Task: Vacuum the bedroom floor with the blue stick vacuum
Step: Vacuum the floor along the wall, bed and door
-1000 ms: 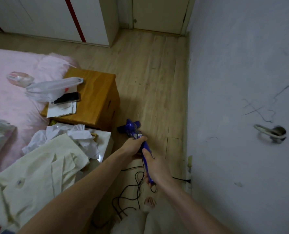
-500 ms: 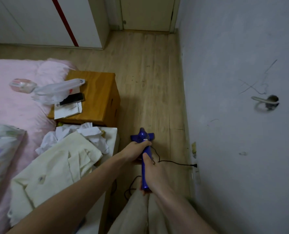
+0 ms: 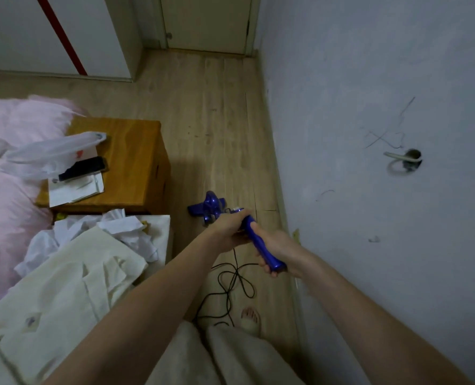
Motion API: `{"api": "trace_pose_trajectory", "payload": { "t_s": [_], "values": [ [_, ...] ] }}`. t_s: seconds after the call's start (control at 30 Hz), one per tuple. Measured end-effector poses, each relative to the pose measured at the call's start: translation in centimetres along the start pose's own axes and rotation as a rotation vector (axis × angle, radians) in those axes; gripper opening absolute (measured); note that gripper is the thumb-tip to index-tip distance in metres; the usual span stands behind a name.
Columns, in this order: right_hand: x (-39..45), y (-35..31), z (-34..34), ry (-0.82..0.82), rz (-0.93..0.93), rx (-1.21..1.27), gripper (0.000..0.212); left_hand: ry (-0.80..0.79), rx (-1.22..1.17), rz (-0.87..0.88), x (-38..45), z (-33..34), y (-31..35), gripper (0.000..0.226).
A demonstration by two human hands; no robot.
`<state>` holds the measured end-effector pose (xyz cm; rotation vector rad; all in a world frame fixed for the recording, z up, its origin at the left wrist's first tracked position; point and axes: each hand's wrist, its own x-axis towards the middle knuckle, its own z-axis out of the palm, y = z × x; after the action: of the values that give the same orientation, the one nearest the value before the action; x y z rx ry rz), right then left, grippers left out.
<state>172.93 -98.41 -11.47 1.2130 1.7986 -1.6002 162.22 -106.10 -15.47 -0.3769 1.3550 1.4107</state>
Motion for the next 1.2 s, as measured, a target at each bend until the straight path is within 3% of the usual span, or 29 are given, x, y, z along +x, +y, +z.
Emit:
{"api": "trace_pose_trajectory", "payload": {
  "t_s": [0.17, 0.47, 0.7, 0.87, 1.03, 1.2],
  "values": [
    [3.6, -1.1, -0.8, -0.010, -0.007, -0.045, 0.062, 0.003, -0.015, 0.012, 3.0, -0.1, 1.8, 0.036],
    [10.7, -3.0, -0.2, -0.048, -0.055, -0.057, 0.058, 0.160, 0.002, 0.055, 8.8, -0.8, 4.6, 0.019],
    [14.1, -4.5, -1.6, -0.040, -0.052, -0.083, 0.062, 0.209, 0.008, 0.068, 12.4, -0.2, 6.6, 0.020],
    [13.7, -4.8, -3.2, 0.001, -0.095, -0.129, 0.058, 0.218, 0.032, 0.080, 13.3, 1.0, 6.7, 0.035],
    [10.8, -4.2, -4.9, 0.015, -0.114, -0.250, 0.057, 0.183, 0.030, 0.096, 11.4, 3.0, 5.8, 0.013],
    [6.0, -3.4, -6.0, 0.078, -0.089, -0.304, 0.055, 0.092, 0.017, 0.077, 7.7, 4.5, 4.1, 0.017]
  ]
}}
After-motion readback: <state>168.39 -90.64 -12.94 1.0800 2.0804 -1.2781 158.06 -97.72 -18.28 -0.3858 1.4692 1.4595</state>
